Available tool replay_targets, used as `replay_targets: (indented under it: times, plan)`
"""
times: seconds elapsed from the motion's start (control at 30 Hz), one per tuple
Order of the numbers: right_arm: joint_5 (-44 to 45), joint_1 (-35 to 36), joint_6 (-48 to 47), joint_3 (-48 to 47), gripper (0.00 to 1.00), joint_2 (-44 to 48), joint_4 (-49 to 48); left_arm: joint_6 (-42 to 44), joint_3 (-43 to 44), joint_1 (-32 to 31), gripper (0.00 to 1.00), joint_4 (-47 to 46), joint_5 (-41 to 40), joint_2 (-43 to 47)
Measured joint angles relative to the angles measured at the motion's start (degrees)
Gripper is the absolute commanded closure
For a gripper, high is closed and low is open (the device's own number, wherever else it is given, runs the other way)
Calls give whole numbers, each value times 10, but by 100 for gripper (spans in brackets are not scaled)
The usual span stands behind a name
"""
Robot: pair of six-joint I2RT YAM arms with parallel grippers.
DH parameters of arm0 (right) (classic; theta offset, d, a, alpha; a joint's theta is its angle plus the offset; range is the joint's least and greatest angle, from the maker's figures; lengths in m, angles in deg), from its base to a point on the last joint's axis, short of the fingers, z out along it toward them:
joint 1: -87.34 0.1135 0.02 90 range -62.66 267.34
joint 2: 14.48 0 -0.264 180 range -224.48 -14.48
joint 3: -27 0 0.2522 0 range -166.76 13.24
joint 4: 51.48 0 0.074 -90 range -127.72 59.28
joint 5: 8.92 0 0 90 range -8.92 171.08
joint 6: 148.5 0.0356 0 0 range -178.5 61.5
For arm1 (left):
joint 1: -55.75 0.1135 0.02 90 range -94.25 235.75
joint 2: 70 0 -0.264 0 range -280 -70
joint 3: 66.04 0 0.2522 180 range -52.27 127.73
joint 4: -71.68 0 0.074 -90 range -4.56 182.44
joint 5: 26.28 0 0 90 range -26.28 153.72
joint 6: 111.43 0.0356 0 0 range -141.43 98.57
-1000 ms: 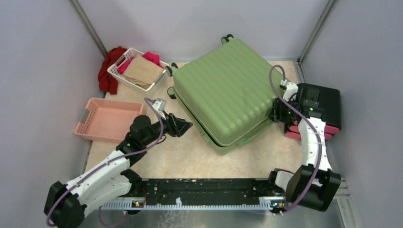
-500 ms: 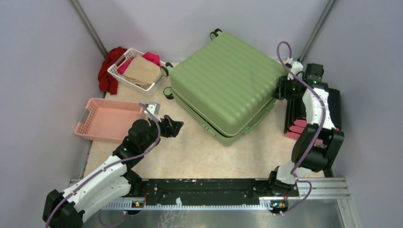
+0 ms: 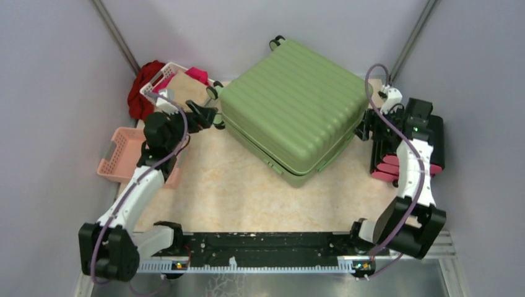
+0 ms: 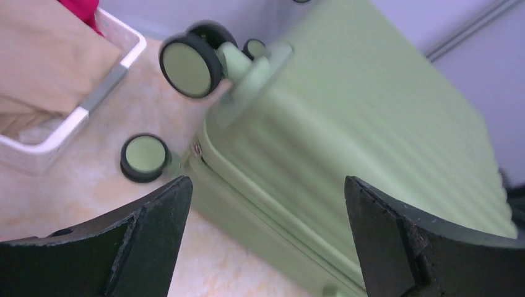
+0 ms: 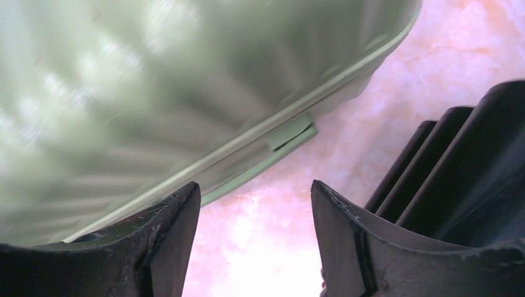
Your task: Open, take out, and arrange the luggage
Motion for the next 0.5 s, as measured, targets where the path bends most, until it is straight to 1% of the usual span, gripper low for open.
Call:
replay_targets:
  times: [0.07,0.13,0.2,0.27,0.37,0.5]
  plan:
    - [-11,-2,4,31,31,35,-2,-28,40,37,1,-20,24,-54]
    - [-24,-2,11,61,26,61,-8,-68,82,58,1,-35,44,-110]
    - [-36,-2,25,93,22,82,-20,-112,124,73,1,-45,59,-170]
    - [-44,-2,42,123,20,97,-34,-152,152,83,2,-58,69,-222]
    - [-52,-2,78,156,21,107,-61,-199,158,89,3,-87,73,-272]
    - [-46,-2,155,189,27,107,-103,-243,160,92,4,-109,72,-314]
